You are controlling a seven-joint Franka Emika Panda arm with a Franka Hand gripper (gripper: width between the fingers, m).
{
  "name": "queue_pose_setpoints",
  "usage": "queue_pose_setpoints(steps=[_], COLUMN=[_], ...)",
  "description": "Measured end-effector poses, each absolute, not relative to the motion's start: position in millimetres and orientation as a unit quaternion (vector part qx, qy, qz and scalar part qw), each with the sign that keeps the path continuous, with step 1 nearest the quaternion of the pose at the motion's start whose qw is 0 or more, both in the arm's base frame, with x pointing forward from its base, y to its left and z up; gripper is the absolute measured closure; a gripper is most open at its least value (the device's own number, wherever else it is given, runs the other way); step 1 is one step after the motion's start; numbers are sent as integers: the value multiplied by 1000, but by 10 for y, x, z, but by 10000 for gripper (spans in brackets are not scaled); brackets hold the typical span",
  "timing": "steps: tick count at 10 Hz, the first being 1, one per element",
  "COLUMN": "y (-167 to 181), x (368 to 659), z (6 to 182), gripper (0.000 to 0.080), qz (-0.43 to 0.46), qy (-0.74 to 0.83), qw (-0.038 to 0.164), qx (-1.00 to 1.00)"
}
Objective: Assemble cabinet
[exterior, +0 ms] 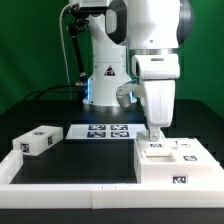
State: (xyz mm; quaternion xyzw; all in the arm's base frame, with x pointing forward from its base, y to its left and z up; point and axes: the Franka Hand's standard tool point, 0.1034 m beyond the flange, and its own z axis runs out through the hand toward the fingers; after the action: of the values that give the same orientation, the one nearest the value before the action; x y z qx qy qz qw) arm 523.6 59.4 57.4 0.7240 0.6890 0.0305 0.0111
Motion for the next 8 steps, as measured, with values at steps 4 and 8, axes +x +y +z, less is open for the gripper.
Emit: queue_pose_setpoints(steps=[4,8], y=[578,598], x=[5526,5795], z=[581,573], gripper=[729,729], qz=[26,16], qy=[685,692], qw=[10,4], qx=[728,722])
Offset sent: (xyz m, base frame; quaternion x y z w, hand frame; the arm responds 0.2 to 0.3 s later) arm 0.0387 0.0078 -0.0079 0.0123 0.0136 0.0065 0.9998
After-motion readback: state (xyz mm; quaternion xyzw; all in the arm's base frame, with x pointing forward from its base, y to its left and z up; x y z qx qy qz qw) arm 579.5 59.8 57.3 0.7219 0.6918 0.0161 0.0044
